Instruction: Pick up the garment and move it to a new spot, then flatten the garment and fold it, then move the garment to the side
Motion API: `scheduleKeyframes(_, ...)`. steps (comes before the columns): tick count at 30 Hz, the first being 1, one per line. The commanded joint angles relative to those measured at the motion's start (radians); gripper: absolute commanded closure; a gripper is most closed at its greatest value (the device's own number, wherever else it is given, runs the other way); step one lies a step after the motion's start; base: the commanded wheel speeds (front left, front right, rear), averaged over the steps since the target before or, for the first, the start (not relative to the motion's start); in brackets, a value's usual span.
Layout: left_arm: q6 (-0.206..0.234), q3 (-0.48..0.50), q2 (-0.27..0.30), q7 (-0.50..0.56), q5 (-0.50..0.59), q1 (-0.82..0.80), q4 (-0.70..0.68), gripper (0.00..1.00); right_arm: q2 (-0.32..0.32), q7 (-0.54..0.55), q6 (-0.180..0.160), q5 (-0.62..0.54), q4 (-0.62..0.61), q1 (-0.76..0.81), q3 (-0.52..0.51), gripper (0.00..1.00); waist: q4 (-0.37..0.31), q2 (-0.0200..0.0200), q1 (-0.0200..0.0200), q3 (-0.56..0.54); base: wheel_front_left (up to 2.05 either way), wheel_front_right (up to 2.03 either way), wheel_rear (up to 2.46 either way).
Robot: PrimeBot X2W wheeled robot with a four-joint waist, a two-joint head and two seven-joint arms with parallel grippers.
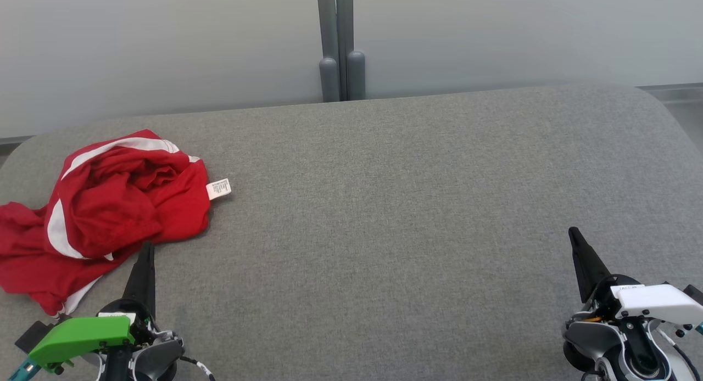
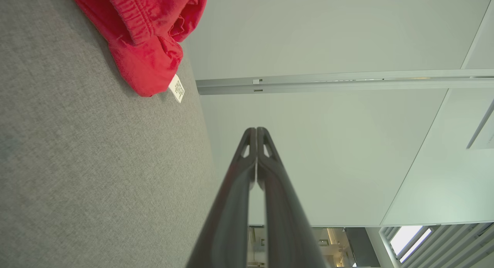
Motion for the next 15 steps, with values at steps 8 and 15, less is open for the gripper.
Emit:
scheduleKeyframes(8, -0.006, 0.002, 0.003, 0.002, 0.003, -0.011, -0.002, 1.00, -0.005, -0.001, 0.001, 0.008, -0.004, -0.009, 0.001, 1.00, 0.000, -0.0001, 0.0000, 0.000, 0.00, 0.00, 0.00)
scheduleKeyframes(15, -0.006, 0.002, 0.003, 0.002, 0.003, -0.011, -0.002, 1.00, -0.005, -0.001, 0.001, 0.008, -0.004, -0.009, 0.001, 1.00, 0.000, -0.0001, 0.0000, 0.000, 0.00, 0.00, 0.00)
